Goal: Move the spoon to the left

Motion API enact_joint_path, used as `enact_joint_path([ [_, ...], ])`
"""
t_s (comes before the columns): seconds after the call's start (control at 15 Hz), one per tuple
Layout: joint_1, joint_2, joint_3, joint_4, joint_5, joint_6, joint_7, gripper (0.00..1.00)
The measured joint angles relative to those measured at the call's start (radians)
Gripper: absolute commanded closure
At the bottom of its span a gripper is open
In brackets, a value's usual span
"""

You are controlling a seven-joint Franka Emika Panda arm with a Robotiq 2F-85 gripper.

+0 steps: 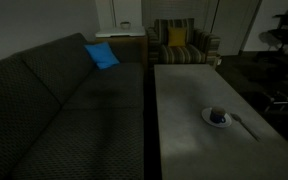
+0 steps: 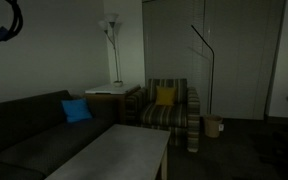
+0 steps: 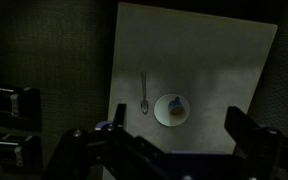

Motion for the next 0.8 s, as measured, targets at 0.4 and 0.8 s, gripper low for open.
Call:
enact_joint_path([
  [0.4, 0.008, 0.011, 0.004, 0.000, 0.014, 0.014, -0.129, 0.00],
  [0.8, -0.007, 0.174, -0.015, 0.047, 0.105, 0.209, -0.279, 0.00],
])
